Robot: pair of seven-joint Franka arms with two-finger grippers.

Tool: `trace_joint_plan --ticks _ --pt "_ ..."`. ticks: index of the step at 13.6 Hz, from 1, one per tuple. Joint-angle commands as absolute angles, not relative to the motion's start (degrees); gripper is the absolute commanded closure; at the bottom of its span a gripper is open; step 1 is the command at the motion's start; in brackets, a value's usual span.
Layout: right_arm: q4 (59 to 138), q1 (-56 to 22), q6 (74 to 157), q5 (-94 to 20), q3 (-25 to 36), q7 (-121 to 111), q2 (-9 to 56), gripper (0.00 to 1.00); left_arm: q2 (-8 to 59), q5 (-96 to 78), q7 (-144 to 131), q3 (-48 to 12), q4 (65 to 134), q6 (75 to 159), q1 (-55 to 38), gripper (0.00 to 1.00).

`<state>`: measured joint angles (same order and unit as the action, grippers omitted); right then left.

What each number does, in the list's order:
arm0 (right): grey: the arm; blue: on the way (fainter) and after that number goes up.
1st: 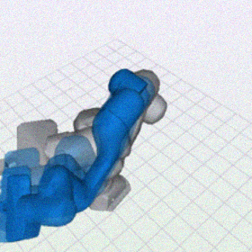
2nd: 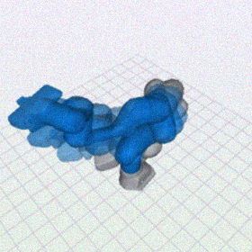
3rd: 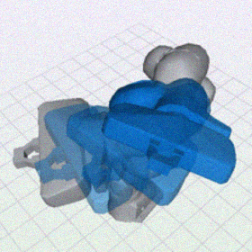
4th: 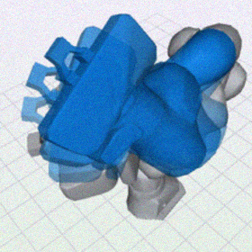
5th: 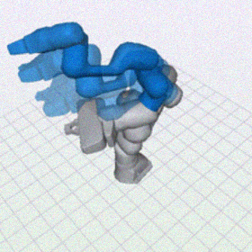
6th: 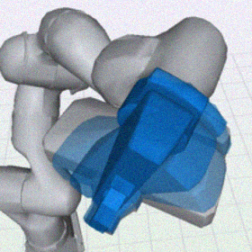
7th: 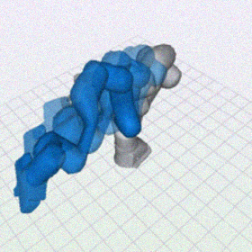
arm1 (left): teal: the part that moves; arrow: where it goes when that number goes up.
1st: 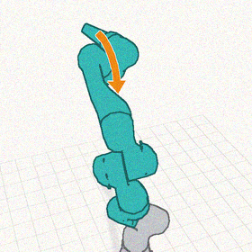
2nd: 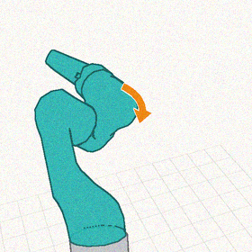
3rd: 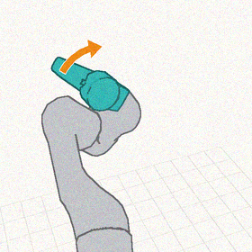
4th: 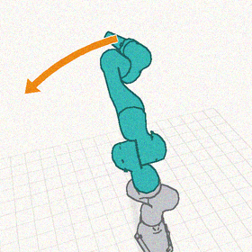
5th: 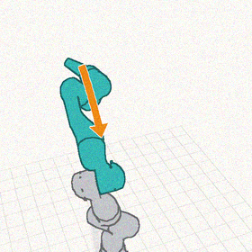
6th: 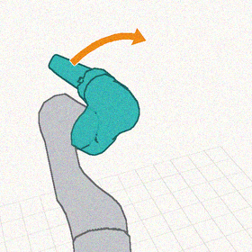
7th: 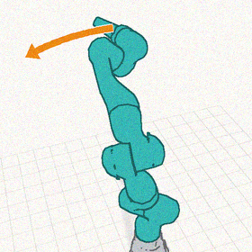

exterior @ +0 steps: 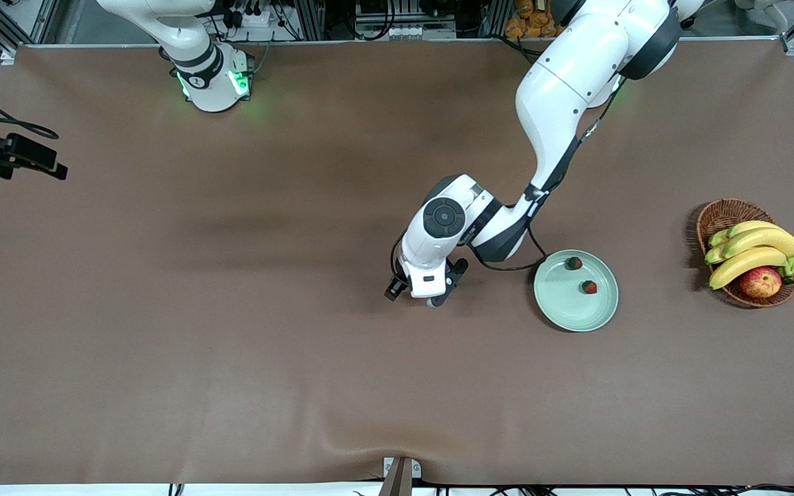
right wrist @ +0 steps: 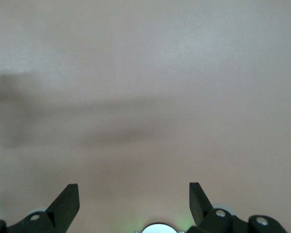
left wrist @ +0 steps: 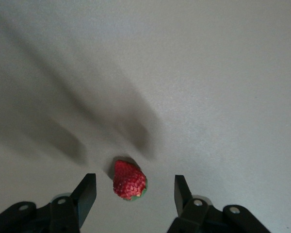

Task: Collect all strawberries into plate
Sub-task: 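Lower the left gripper over the last strawberry and grasp it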

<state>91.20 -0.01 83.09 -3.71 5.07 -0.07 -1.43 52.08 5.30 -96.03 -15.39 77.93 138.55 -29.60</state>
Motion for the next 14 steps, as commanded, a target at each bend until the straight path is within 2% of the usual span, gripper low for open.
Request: trace_joint_plan --ticks 1,14 --pt "92.02 0.79 82.71 0.25 3.34 1.5 -3.08 0.0 53.88 4.83 -96.51 -13.98 76.2 138.43 -31.37 0.3" --pt "90.44 1.05 81.74 0.62 3.43 -4.48 -3.25 0.0 54.84 4.75 -93.6 -13.71 76.03 139.13 -31.46 0.39"
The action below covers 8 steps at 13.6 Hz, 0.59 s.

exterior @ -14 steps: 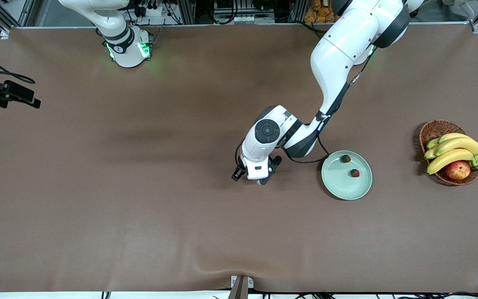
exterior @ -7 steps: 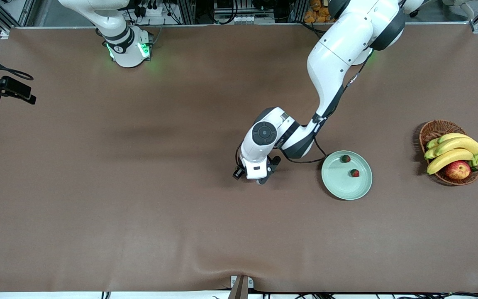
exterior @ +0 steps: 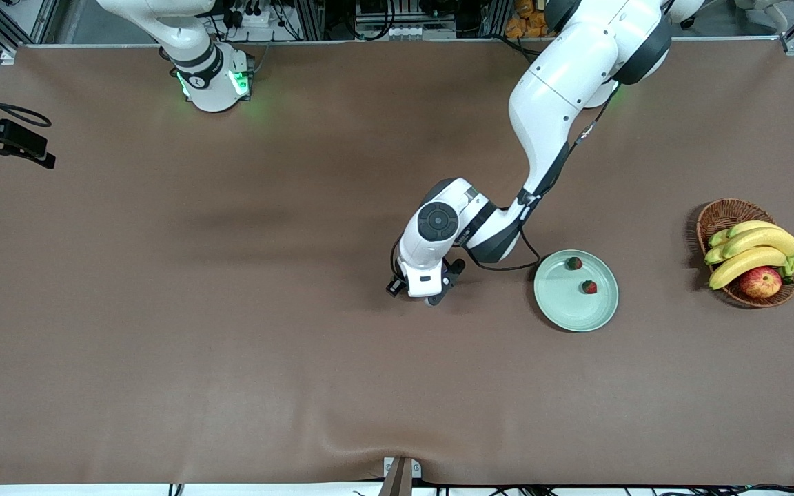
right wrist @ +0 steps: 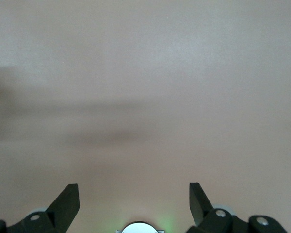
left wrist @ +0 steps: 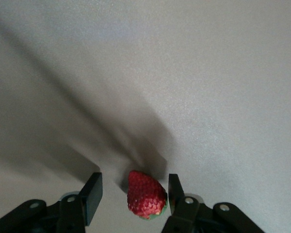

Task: Collect all strawberries into plate
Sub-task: 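Lower the left gripper over the last strawberry and grasp it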

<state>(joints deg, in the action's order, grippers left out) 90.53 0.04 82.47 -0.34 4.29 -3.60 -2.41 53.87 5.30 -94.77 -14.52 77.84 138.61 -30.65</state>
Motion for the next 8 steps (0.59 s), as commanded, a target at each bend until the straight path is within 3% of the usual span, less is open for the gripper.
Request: trace_joint_plan --ticks 1,4,8 --pt "90.44 1.05 81.74 0.62 3.34 -4.48 -3.25 0.0 54.93 4.75 -93.69 -13.71 76.03 140.0 -31.55 0.4" --pt "90.35 1.05 81.65 0.62 3.34 -4.48 -3.25 0.0 55.02 4.66 -93.69 -13.71 76.11 140.36 -31.9 0.42" --pt "88.69 1.05 82.26 -0.08 3.51 -3.6 -3.25 0.0 55.19 4.66 -93.6 -13.71 76.2 140.36 -31.99 0.56"
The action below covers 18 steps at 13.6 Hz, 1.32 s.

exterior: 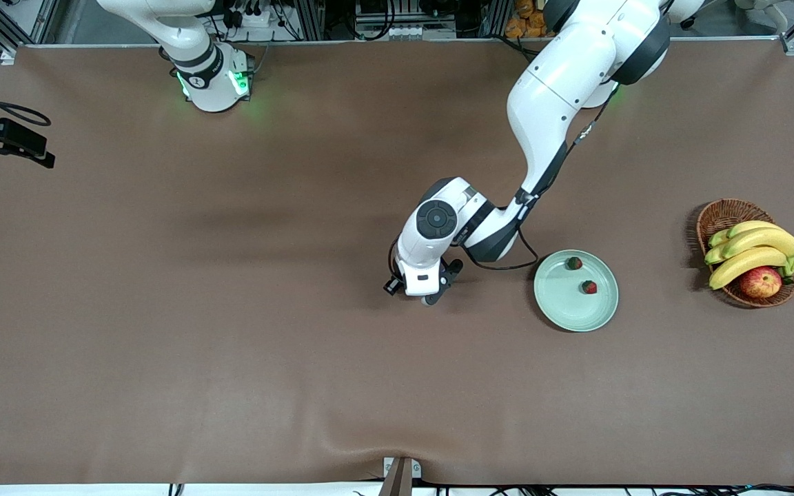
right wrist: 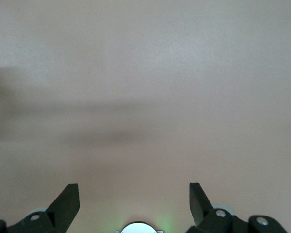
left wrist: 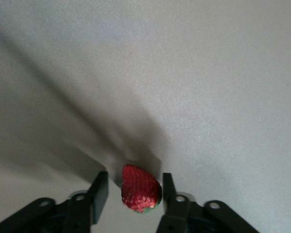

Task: Collect all strawberries into plate
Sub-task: 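Lower the left gripper over the last strawberry and grasp it, then carry the strawberry onto the green plate and open the left gripper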

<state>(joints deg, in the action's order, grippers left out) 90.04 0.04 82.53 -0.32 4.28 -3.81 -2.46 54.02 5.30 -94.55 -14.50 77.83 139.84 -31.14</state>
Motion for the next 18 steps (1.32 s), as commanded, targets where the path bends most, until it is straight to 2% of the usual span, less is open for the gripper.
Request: trace_joint_plan --ticks 1,4,5,7,13,18 --pt "88.42 1.32 82.87 -0.09 3.69 -3.52 -3.16 0.0 55.28 4.75 -93.26 -13.71 76.2 140.36 -31.99 0.67" --pt "88.59 1.41 83.49 -0.35 3.69 -1.77 -3.78 0.0 54.32 4.83 -92.02 -13.71 76.29 139.93 -31.82 0.94" --pt "88.51 1.41 83.93 -0.35 3.69 -0.71 -3.69 0.0 53.01 4.92 -92.37 -13.88 76.29 139.66 -31.21 1.0" --pt "88.51 1.41 84.72 -0.44 3.78 -0.53 -3.6 0.0 49.85 4.57 -92.64 -13.89 76.29 138.52 -30.68 1.0" --pt "87.81 1.93 85.52 -2.64 3.95 -0.61 -3.08 0.0 40.36 5.01 -90.54 -14.33 76.38 126.76 -23.92 1.0" --pt "87.28 2.2 84.81 -2.55 3.87 -1.06 -3.08 0.0 33.85 3.08 -72.03 -14.41 77.69 114.55 -17.59 1.0"
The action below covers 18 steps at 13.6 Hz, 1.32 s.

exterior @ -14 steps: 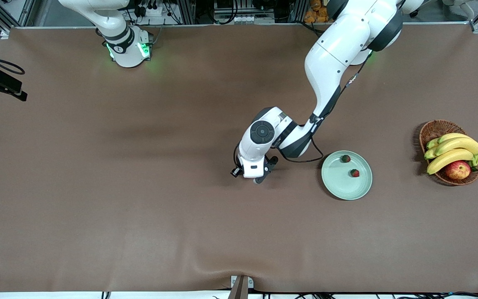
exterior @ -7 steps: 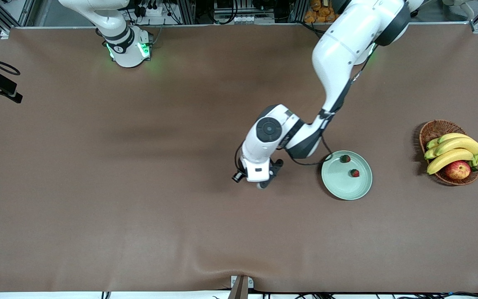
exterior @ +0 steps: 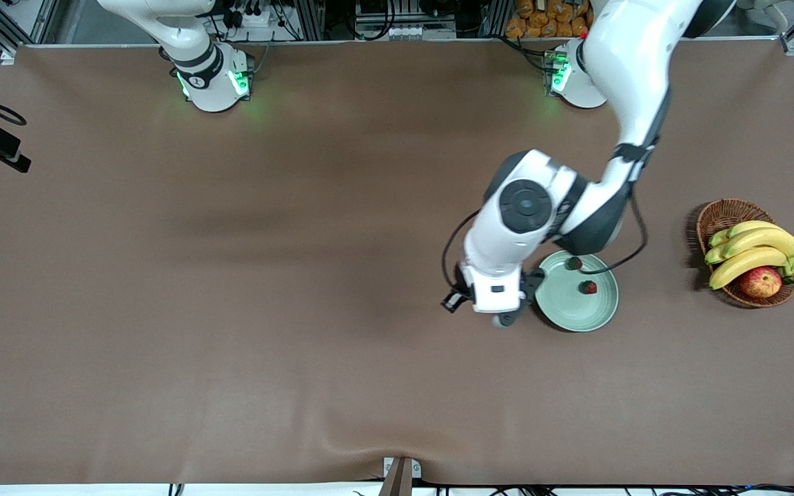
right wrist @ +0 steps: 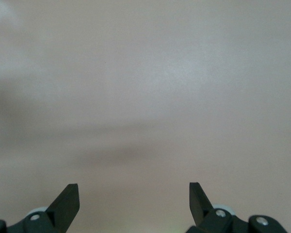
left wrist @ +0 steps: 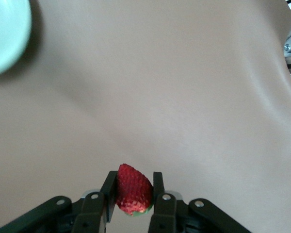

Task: Collect all strawberries into plate
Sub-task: 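Carry the strawberry onto the green plate and open the left gripper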

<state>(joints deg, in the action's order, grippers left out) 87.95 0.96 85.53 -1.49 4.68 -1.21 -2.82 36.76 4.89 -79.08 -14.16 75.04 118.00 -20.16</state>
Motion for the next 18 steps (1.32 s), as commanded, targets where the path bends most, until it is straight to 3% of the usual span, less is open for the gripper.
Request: trace_joint_plan --ticks 1,4,10,18 --pt "87.28 2.2 84.81 -2.55 3.87 -1.14 -3.08 0.0 33.05 2.99 -65.37 -14.41 78.04 110.61 -16.19 1.0" --pt "87.28 2.2 84.81 -2.55 3.87 -0.97 -3.08 0.0 32.43 2.99 -51.02 -14.33 78.57 102.14 -12.49 1.0" --pt "87.36 2.11 84.64 -2.55 3.87 -0.7 -3.08 0.0 31.73 4.04 -32.46 -14.15 86.73 102.83 -5.81 1.0" --pt "87.28 2.2 83.85 -2.46 3.87 -1.05 -3.08 0.0 35.68 6.06 -28.92 -14.15 98.16 125.57 -1.49 1.0"
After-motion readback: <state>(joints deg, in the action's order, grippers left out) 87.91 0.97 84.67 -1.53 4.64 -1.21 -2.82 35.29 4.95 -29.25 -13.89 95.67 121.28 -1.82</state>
